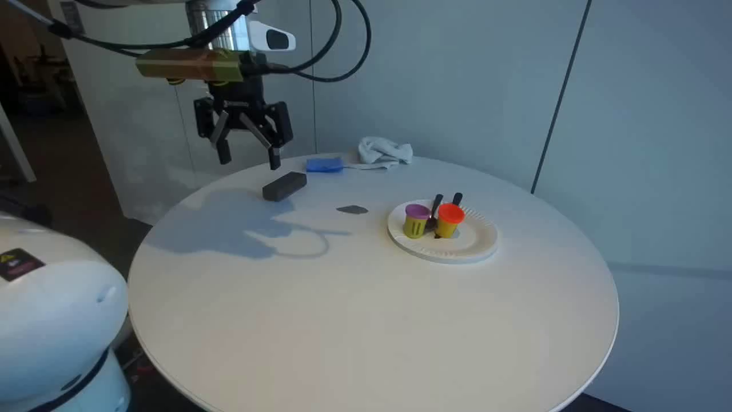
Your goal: Take all the things off of the plate
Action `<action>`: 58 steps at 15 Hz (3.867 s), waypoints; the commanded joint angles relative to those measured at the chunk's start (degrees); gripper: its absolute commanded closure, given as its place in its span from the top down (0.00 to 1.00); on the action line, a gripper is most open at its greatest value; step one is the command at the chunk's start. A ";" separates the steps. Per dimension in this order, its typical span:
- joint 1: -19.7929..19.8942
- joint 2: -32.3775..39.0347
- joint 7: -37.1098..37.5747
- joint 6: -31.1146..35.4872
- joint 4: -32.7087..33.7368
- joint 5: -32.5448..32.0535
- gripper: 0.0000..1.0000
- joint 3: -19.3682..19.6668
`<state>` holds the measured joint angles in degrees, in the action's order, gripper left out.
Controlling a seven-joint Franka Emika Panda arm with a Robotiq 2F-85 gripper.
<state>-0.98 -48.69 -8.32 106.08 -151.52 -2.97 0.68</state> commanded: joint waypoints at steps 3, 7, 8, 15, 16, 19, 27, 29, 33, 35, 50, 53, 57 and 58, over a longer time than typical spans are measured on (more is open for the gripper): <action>-0.47 -0.06 0.30 -0.14 0.31 -0.29 1.00 0.35; 1.88 0.87 1.39 -1.45 0.91 -2.89 1.00 0.61; 2.88 0.37 1.78 -1.73 1.12 -3.91 1.00 1.28; 10.35 0.68 -1.25 1.27 6.31 -11.40 1.00 11.55; 10.11 1.99 -2.51 4.00 6.67 -11.33 1.00 13.19; 8.34 8.15 -5.67 11.99 7.20 -9.83 1.00 16.50; 6.59 26.58 -9.33 21.46 11.16 -5.77 1.00 15.86; 8.80 30.01 -7.32 22.22 12.94 -8.91 1.00 14.76; 11.25 34.12 -7.58 22.78 16.48 -9.74 1.00 15.36; 11.73 35.39 -9.10 23.84 18.07 -8.59 1.00 15.87; 12.55 48.83 -15.25 25.82 25.87 2.96 1.00 15.58; 12.76 49.91 -15.09 25.46 26.63 3.57 1.00 15.18; 13.13 48.72 -12.62 25.83 26.32 0.48 1.00 15.00; 13.28 47.98 -11.88 25.61 26.26 -0.83 1.00 15.08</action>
<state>11.10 0.18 -22.02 132.62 -126.30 -1.37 16.65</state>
